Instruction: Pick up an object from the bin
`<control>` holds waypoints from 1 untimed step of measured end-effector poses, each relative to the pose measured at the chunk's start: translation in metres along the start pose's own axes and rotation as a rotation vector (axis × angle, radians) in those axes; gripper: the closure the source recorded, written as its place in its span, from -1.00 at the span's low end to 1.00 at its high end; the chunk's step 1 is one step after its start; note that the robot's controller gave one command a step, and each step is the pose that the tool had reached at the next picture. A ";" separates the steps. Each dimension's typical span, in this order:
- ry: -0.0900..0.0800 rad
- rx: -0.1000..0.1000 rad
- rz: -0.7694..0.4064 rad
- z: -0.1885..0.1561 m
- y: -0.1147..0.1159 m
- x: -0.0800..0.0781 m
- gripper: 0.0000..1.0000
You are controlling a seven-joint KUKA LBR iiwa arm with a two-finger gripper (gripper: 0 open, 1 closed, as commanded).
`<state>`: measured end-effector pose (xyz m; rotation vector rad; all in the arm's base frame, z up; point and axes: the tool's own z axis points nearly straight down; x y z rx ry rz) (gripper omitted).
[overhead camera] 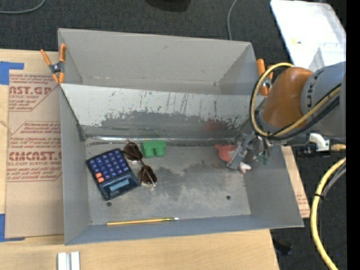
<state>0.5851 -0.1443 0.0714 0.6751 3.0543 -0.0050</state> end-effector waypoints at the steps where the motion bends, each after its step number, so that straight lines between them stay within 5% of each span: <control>1: -0.001 0.000 0.013 -0.001 -0.001 -0.001 1.00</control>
Offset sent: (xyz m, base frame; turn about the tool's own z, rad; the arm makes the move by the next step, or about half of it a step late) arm 0.0028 0.0005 -0.0014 -0.0383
